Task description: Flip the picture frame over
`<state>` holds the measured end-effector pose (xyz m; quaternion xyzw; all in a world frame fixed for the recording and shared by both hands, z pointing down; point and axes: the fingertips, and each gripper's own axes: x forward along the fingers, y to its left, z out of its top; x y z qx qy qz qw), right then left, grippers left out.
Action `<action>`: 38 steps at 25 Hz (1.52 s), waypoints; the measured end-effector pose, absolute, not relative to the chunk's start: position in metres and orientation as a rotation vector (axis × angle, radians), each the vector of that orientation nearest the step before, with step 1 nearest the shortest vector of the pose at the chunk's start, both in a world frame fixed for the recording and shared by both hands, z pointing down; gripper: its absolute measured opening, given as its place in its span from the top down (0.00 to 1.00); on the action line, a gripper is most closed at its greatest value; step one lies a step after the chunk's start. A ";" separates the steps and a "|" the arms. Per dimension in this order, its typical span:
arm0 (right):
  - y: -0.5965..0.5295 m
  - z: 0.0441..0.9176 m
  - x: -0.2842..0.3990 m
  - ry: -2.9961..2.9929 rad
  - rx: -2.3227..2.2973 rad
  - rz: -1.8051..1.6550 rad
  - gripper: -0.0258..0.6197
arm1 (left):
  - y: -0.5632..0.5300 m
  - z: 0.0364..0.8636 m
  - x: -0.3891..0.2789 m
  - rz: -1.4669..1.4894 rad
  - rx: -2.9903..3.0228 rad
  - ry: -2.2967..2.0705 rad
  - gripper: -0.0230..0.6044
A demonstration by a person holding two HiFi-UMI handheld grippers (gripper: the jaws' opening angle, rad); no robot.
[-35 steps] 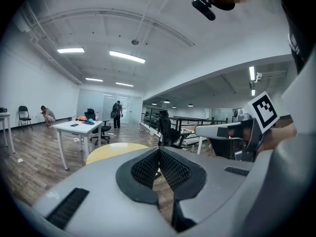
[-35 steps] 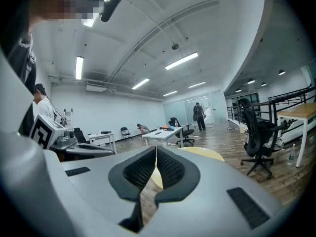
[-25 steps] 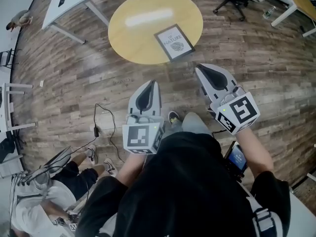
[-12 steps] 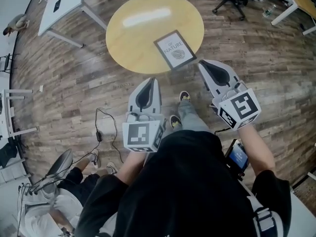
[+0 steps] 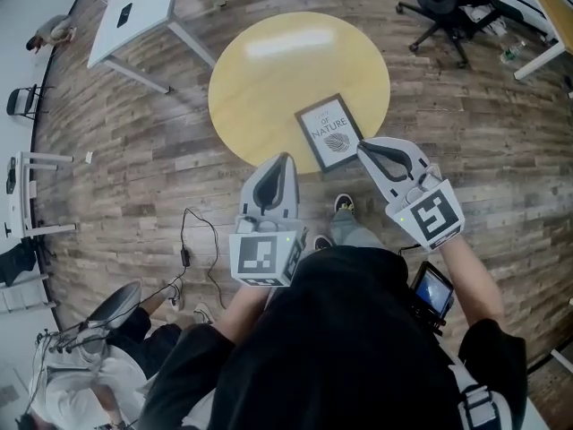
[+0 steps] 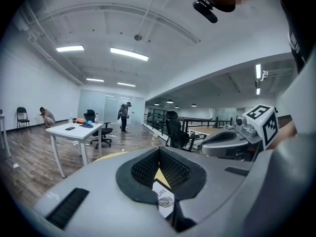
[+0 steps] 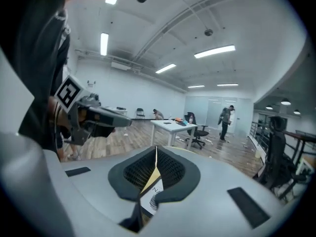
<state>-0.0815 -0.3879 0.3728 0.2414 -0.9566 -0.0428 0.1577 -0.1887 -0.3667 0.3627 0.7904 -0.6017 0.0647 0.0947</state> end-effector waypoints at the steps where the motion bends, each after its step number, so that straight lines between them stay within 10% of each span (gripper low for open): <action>1: -0.388 0.381 -0.086 -2.710 0.607 -0.175 0.93 | -0.373 0.364 -0.189 0.197 2.335 -1.794 0.93; 23: -0.378 0.601 -0.122 -2.306 -0.240 -0.309 0.92 | -0.431 0.394 -0.209 0.264 2.155 -1.972 0.93; 38: -0.377 0.703 -0.144 -2.003 -0.258 -0.665 0.67 | -0.418 0.432 -0.234 0.296 2.031 -1.971 0.93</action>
